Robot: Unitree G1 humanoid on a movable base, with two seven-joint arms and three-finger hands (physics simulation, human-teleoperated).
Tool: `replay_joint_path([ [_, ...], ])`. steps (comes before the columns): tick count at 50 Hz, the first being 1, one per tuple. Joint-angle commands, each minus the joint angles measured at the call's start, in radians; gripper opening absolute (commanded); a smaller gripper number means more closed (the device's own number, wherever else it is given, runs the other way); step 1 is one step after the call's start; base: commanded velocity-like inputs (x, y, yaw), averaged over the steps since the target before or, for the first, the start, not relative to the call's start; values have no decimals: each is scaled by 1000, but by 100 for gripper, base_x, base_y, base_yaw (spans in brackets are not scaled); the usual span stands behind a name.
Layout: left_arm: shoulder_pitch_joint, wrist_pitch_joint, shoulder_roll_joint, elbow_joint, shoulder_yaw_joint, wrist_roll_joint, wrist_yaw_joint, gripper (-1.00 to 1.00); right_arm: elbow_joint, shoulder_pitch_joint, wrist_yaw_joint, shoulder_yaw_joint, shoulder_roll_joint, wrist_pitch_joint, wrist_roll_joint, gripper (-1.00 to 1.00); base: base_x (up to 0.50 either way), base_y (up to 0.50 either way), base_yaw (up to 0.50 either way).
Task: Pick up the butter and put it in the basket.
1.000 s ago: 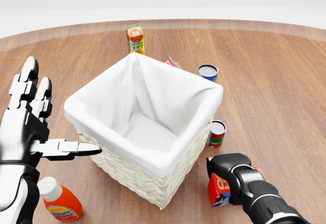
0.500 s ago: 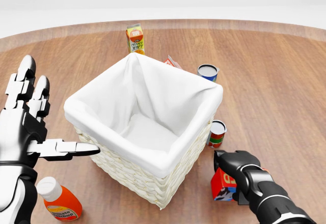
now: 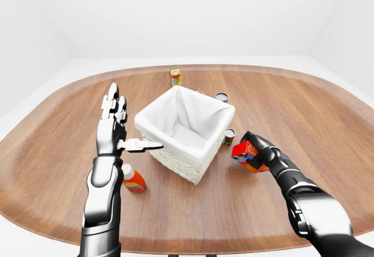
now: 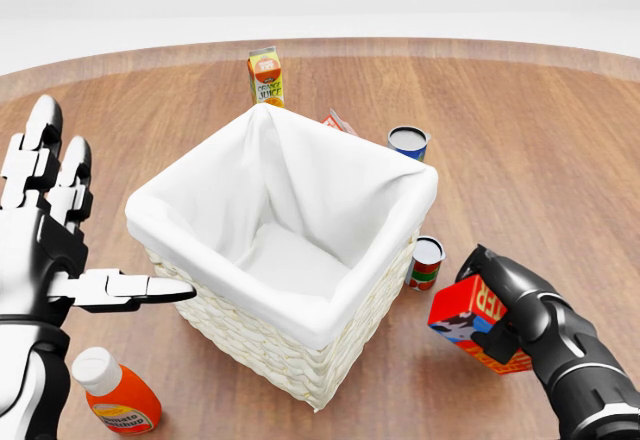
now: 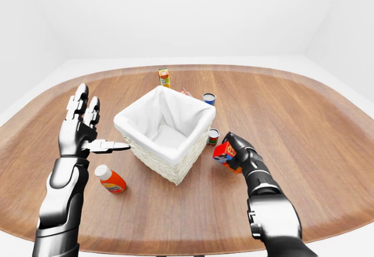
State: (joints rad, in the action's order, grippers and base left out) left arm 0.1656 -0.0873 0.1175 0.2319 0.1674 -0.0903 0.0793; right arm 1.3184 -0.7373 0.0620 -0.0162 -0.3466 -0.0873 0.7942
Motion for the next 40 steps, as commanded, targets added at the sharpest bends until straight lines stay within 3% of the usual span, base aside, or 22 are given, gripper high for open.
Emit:
replay_joint_path([
  [1, -4, 0, -2, 21, 0, 4, -1, 100, -69, -42, 37, -57, -61, 0, -184, -100, 0, 0, 0],
  [15, -13, 0, -4, 39, 3, 3, -3, 100, -119, -165, 85, -120, -116, 0, -400, -100, 0, 0, 0],
  [27, -11, 0, -5, 45, 2, 2, -2, 100, -133, -293, 2, -129, -137, 0, -478, -100, 0, 0, 0],
  [40, -18, 0, -9, 28, -2, 6, -1, 100, -193, -376, -5, -131, -99, 0, -572, -100, 0, 0, 0],
])
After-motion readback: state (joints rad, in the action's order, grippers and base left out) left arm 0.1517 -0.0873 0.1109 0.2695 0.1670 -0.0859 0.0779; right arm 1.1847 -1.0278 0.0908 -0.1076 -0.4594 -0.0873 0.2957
